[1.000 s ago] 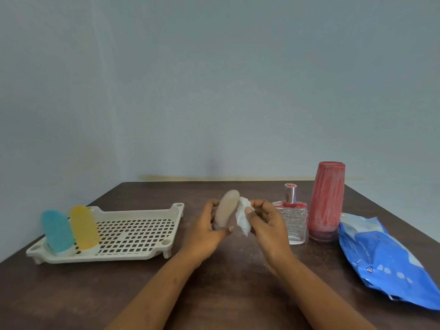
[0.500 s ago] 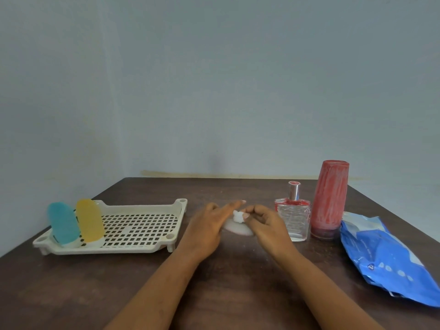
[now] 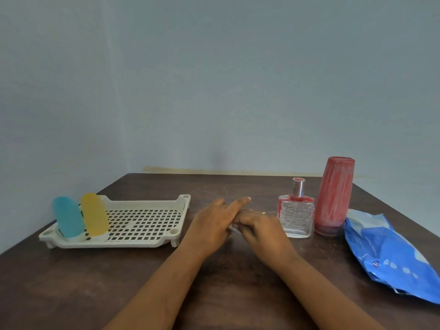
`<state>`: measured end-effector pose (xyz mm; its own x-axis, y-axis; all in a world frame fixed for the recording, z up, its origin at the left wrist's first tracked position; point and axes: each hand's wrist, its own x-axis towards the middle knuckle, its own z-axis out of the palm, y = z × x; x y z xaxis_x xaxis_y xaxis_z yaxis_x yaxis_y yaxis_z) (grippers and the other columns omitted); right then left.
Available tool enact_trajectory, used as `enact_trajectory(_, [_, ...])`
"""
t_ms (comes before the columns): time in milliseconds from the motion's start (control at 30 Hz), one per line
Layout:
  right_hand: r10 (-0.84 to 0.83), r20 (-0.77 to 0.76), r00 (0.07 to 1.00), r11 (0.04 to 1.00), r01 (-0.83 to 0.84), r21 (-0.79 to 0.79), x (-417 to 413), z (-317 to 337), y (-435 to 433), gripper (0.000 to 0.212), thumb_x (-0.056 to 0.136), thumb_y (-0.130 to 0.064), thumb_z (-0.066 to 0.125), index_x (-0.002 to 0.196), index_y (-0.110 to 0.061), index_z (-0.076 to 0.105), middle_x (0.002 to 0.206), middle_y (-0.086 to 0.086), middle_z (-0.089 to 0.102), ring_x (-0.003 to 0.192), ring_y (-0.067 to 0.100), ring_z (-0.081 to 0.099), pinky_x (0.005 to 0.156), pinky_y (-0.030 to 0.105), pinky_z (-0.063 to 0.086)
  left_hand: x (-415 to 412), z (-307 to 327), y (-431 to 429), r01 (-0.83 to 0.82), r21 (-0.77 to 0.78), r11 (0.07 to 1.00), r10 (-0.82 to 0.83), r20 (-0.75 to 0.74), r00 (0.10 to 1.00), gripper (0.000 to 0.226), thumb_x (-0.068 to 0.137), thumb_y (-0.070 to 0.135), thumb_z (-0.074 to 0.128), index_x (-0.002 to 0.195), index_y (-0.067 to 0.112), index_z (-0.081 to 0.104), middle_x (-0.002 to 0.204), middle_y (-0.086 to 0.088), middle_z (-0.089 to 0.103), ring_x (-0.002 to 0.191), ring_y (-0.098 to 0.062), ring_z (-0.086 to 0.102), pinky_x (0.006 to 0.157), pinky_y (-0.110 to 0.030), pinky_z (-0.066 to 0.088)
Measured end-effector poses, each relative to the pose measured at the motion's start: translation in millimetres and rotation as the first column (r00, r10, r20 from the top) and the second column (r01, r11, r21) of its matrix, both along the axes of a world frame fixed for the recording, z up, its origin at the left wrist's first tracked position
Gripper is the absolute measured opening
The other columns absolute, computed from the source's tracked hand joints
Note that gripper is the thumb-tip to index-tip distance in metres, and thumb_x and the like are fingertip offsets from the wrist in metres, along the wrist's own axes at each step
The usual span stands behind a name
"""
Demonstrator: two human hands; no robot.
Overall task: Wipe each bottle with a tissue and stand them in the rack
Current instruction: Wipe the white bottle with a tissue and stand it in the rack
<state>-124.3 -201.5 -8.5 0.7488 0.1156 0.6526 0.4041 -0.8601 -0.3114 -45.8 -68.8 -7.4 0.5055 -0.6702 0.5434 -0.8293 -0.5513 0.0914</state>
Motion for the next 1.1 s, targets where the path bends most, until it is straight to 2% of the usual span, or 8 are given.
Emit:
enact_trajectory(100, [0.026, -0.013, 1.000, 0.997, -0.027, -0.074, -1.1, 3.0, 4.8, 0.034, 0.084, -0.031, 0.039, 0.088, -0.022, 0.071, 0.091, -0.007, 0.068, 0.085, 0.008, 0.060, 0.073, 0.024, 0.048, 2.5, -1.3, 0.7, -0.028, -0.019, 0.999, 0.028, -0.012, 1.000, 0.053, 0.091, 0.025, 0.059, 0.140, 0.031, 0.041, 0.108, 0.002, 0.061, 0.098, -0.013, 0.054, 0.076, -0.027, 0.046])
enact_trajectory(200, [-0.009, 0.035, 0.999, 0.989, 0.014, -0.147, -0.9, 4.4, 7.9, 0.036, 0.084, -0.032, 0.036, 0.087, -0.024, 0.071, 0.091, -0.008, 0.068, 0.083, 0.008, 0.060, 0.072, 0.023, 0.048, 2.8, -1.3, 1.9, -0.045, -0.042, 0.998, 0.044, -0.021, 0.999, 0.040, 0.090, 0.024, 0.060, 0.129, 0.027, 0.052, 0.106, 0.002, 0.063, 0.099, -0.014, 0.052, 0.077, -0.029, 0.046])
enact_trajectory(400, [-0.062, 0.072, 0.996, 0.990, 0.070, -0.120, -0.9, 5.0, -2.5, 0.025, 0.088, -0.025, 0.043, 0.094, -0.025, 0.067, 0.104, -0.005, 0.069, 0.096, 0.017, 0.064, 0.072, 0.034, 0.055, 6.8, 1.7, 6.4, -0.130, -0.100, 0.986, 0.118, -0.120, 0.986, 0.056, 0.080, 0.030, 0.074, 0.131, 0.034, 0.051, 0.100, 0.005, 0.051, 0.098, -0.016, 0.056, 0.083, -0.028, 0.046])
enact_trajectory(500, [-0.118, 0.053, 0.992, 0.991, 0.121, -0.061, -1.0, 3.4, -9.5, 0.019, 0.091, -0.016, 0.052, 0.100, -0.024, 0.067, 0.106, -0.004, 0.068, 0.096, 0.016, 0.063, 0.076, 0.031, 0.052, 8.4, 0.6, 7.1, -0.128, -0.105, 0.986, 0.113, -0.143, 0.983, 0.060, 0.076, 0.029, 0.077, 0.131, 0.033, 0.052, 0.107, 0.003, 0.057, 0.099, -0.014, 0.055, 0.084, -0.027, 0.044])
enact_trajectory(600, [-0.169, 0.046, 0.985, 0.984, 0.166, 0.058, 0.2, 2.0, -15.7, 0.018, 0.091, -0.011, 0.056, 0.102, -0.020, 0.067, 0.110, -0.001, 0.068, 0.101, 0.015, 0.063, 0.081, 0.027, 0.052, 11.2, 0.0, 8.5, -0.144, -0.129, 0.981, 0.125, -0.145, 0.982, 0.062, 0.078, 0.029, 0.077, 0.134, 0.033, 0.051, 0.112, 0.001, 0.058, 0.102, -0.016, 0.054, 0.082, -0.026, 0.040])
enact_trajectory(767, [-0.205, -0.047, 0.978, 0.883, 0.205, 0.423, 3.0, -0.6, -17.4, 0.018, 0.092, -0.012, 0.055, 0.102, -0.022, 0.066, 0.108, -0.008, 0.064, 0.093, 0.002, 0.055, 0.072, 0.000, 0.040, 17.7, -1.4, 13.7, -0.159, -0.167, 0.973, 0.115, -0.243, 0.963, 0.073, 0.075, 0.036, 0.080, 0.139, 0.035, 0.047, 0.120, 0.000, 0.059, 0.106, -0.014, 0.053, 0.084, -0.023, 0.036])
enact_trajectory(900, [-0.142, -0.023, 0.990, 0.723, 0.119, 0.681, 5.2, -2.9, -13.8, 0.019, 0.090, -0.009, 0.058, 0.097, -0.026, 0.063, 0.106, -0.008, 0.066, 0.094, 0.001, 0.060, 0.080, 0.014, 0.049, 13.9, -2.5, 12.3, -0.145, -0.201, 0.969, 0.082, -0.295, 0.952, 0.072, 0.076, 0.040, 0.079, 0.140, 0.033, 0.047, 0.126, 0.001, 0.060, 0.108, -0.014, 0.054, 0.089, -0.025, 0.041])
enact_trajectory(1100, [-0.125, 0.060, 0.990, 0.508, 0.012, 0.861, 4.6, -1.3, -11.5, 0.023, 0.089, -0.007, 0.059, 0.105, -0.023, 0.065, 0.106, -0.007, 0.068, 0.097, -0.006, 0.061, 0.078, 0.008, 0.048, -0.6, -3.3, -0.1, -0.053, -0.254, 0.966, -0.027, -0.304, 0.952, 0.066, 0.077, 0.045, 0.076, 0.136, 0.029, 0.051, 0.122, 0.002, 0.064, 0.102, -0.013, 0.059, 0.088, -0.034, 0.050])
